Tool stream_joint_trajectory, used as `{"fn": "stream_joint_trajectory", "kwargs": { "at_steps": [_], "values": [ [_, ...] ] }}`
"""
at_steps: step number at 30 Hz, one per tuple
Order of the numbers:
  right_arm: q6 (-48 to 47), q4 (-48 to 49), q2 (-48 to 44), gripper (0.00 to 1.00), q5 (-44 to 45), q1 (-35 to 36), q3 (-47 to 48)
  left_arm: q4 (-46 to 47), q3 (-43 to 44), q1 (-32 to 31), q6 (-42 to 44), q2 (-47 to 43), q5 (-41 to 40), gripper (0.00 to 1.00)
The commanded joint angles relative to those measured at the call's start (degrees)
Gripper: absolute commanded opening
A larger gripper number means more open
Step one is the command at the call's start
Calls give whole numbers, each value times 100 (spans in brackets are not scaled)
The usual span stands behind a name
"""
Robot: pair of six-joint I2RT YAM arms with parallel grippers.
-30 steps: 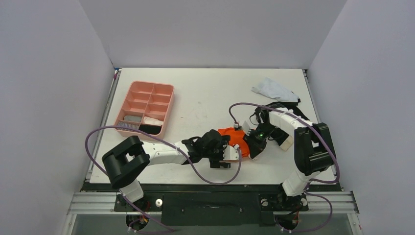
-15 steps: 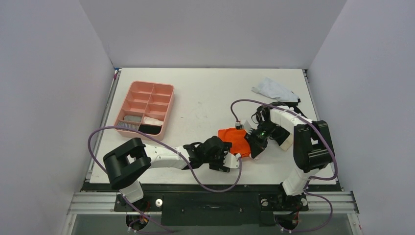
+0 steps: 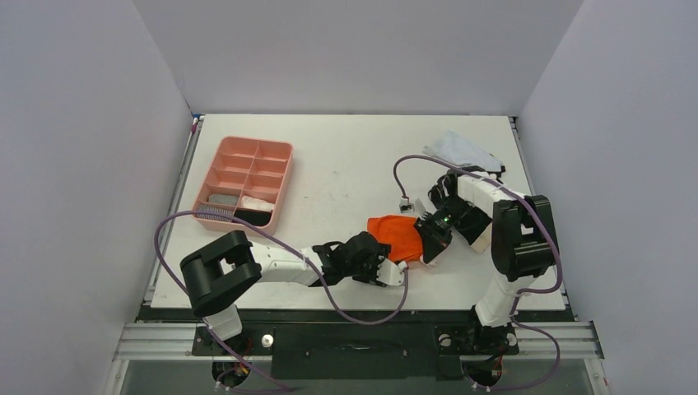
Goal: Roll the underwear
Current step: Fold the underwear at the center of the board.
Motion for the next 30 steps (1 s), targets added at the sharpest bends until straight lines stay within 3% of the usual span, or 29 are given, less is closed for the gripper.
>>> {"fn": "stream_joint_trajectory", "kwargs": {
  "at_steps": [1, 18, 24, 30],
  "values": [
    [-369, -363, 69, 0, -427, -95, 255, 208, 119, -76, 117, 159, -162, 52],
    [-380, -379, 98, 0, -381, -204, 208, 238, 85, -323, 81, 326, -477, 21],
    [-402, -354, 56, 0, -256, -254, 145, -136, 209, -316, -86, 178, -348, 0],
    [-374, -202, -122, 0, -62, -256, -82, -1009, 532, -222, -560, 45, 317, 0]
  ]
}}
